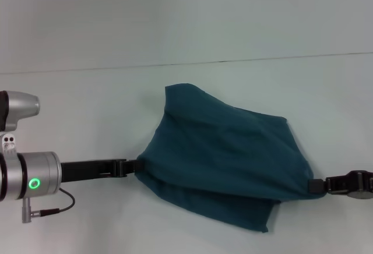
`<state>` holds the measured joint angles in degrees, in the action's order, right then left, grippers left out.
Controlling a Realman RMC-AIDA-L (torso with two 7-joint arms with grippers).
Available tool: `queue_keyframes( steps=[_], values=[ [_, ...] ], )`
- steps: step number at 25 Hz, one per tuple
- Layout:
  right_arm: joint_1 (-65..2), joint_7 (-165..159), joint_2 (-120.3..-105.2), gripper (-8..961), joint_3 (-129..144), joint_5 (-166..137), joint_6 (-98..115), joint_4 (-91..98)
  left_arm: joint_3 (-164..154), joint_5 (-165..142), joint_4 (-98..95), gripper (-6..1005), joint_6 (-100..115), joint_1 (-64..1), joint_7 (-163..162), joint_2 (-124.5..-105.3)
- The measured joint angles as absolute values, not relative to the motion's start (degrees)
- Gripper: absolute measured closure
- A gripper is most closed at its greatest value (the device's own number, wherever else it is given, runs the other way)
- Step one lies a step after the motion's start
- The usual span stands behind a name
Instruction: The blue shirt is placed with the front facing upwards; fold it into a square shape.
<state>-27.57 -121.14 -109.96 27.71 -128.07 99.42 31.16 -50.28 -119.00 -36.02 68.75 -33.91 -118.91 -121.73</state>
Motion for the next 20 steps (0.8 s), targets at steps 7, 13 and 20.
queue_keyframes(
  steps=[7, 13, 20],
  values=[
    [-27.4, -121.2, -109.67, 870, 28.3, -129.4, 99.6, 31.1, -49.9, -119.0, -35.5, 982, 68.3, -33.9, -119.0, -121.73],
    [-27.6, -121.1, -109.91, 844, 28.8, -133.1, 98.5, 31.1, -49.7, -119.0, -35.5, 982, 68.2, -33.9, -119.0, -121.73],
    [-27.5, -121.0, -108.58, 813, 28.2, -135.3, 97.6, 31.6, -49.7, -119.0, -35.5, 982, 68.0, -33.9, -119.0, -121.72]
  ],
)
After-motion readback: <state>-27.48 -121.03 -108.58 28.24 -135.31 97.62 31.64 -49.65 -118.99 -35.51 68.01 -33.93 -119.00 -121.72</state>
